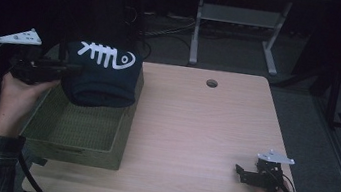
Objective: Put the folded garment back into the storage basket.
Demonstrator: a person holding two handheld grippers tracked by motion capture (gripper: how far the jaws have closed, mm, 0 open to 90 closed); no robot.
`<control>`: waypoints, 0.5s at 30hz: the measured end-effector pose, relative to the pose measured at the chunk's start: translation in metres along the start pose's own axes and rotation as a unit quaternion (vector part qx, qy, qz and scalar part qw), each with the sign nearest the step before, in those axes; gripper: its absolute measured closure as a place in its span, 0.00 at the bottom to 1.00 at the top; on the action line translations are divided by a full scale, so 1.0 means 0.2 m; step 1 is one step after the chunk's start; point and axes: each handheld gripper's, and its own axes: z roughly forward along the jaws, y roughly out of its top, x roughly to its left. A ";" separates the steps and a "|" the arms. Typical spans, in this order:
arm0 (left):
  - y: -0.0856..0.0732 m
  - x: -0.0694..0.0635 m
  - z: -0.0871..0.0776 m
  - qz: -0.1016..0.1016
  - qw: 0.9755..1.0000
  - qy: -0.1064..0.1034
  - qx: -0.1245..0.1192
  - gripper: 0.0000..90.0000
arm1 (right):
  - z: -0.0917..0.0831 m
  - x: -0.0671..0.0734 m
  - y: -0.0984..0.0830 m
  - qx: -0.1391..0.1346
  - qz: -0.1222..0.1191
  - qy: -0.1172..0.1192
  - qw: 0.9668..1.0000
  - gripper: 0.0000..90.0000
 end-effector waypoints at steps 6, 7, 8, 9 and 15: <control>-0.05 0.04 -0.02 -0.006 1.000 0.012 0.009 0.81 | 0.00 0.00 0.00 0.000 0.002 0.000 1.000 0.10; -0.06 0.05 -0.02 -0.007 1.000 0.012 0.011 0.81 | 0.00 0.00 0.00 0.000 0.002 -0.001 1.000 0.10; -0.08 0.06 -0.02 -0.007 1.000 0.012 0.013 0.81 | 0.00 0.00 0.00 0.000 0.002 -0.001 1.000 0.10; -0.09 0.06 -0.02 -0.009 1.000 0.013 0.014 0.81 | 0.00 0.00 0.00 0.000 0.002 -0.001 1.000 0.10; -0.14 0.09 -0.01 -0.016 0.999 0.017 0.024 0.81 | 0.00 0.00 0.00 0.001 0.004 -0.002 1.000 0.10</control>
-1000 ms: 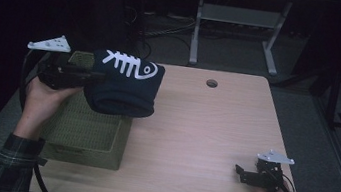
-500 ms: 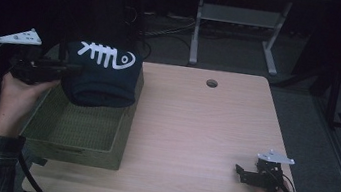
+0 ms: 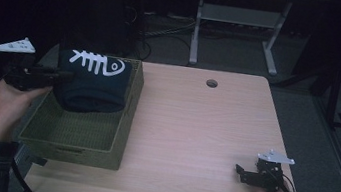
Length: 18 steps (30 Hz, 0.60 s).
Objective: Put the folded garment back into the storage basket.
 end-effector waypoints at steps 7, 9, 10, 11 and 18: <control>-0.07 0.04 0.01 -0.004 1.000 0.007 0.015 0.81 | 0.00 0.00 0.00 -0.001 -0.001 -0.001 1.000 0.10; -0.08 0.05 0.02 -0.007 1.000 0.008 0.020 0.81 | 0.00 0.00 0.00 -0.001 0.000 -0.001 1.000 0.10; -0.10 0.05 0.02 -0.007 1.000 0.008 0.023 0.81 | 0.00 0.00 0.00 0.000 0.000 -0.001 1.000 0.10; -0.11 0.06 0.03 -0.007 1.000 0.009 0.024 0.81 | 0.00 0.00 0.00 -0.001 0.000 -0.001 1.000 0.10; -0.18 0.07 0.08 -0.018 0.999 -0.001 0.040 0.81 | 0.00 0.00 0.00 0.000 0.000 -0.002 1.000 0.10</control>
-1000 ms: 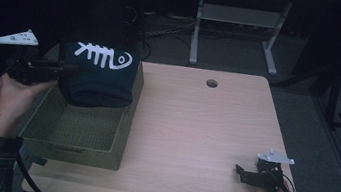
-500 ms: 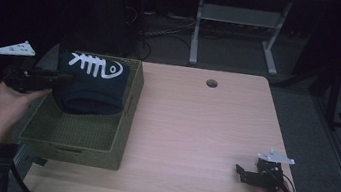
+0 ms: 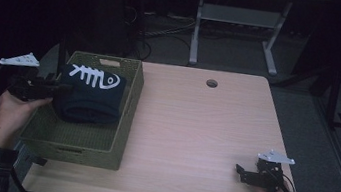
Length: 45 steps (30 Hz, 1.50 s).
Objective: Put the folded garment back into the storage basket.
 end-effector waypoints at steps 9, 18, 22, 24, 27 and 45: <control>-0.04 -0.02 0.08 -0.002 1.000 -0.017 0.016 0.81 | 0.00 0.00 0.00 0.000 0.000 0.000 1.000 0.10; -0.08 0.03 0.17 -0.019 0.999 -0.029 0.032 0.81 | 0.00 0.00 0.00 0.000 0.000 -0.001 1.000 0.10; -0.09 0.07 0.20 -0.022 0.998 -0.029 0.045 0.81 | 0.00 0.00 0.00 0.000 0.000 0.000 1.000 0.10; -0.10 0.09 0.22 -0.021 0.998 -0.027 0.055 0.80 | 0.00 0.00 0.00 0.000 0.000 0.000 1.000 0.10; -0.11 0.11 0.26 -0.019 0.997 -0.026 0.069 0.80 | 0.00 0.00 0.00 0.000 0.001 0.000 1.000 0.10; -0.16 0.22 0.33 -0.021 0.993 0.053 0.104 0.59 | 0.00 0.00 0.00 0.000 0.000 0.000 1.000 0.10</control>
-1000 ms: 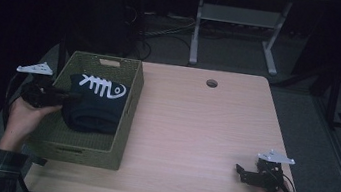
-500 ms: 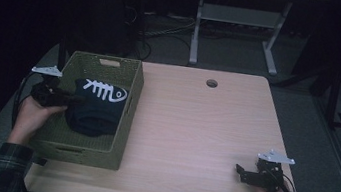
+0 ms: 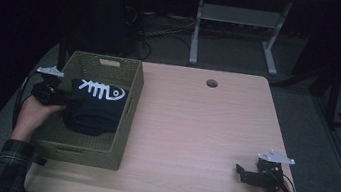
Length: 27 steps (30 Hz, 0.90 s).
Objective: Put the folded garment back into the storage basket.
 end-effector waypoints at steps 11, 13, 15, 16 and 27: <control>0.00 0.01 -0.06 -0.015 0.999 0.030 -0.033 0.34 | 0.00 0.00 0.00 0.000 0.000 0.000 1.000 0.10; 0.00 0.00 -0.07 -0.013 0.999 0.032 -0.037 0.30 | 0.00 0.00 0.00 0.000 0.000 0.000 1.000 0.10; 0.02 -0.03 -0.08 -0.010 0.999 0.031 -0.043 0.27 | 0.00 0.00 0.00 0.000 0.000 0.000 1.000 0.10; 0.02 -0.04 -0.08 -0.009 0.999 0.030 -0.043 0.26 | 0.00 0.00 0.00 0.000 0.000 0.000 1.000 0.10; 0.12 -0.24 -0.07 0.023 0.997 -0.004 -0.071 0.24 | 0.00 0.00 0.00 0.000 0.000 0.000 1.000 0.10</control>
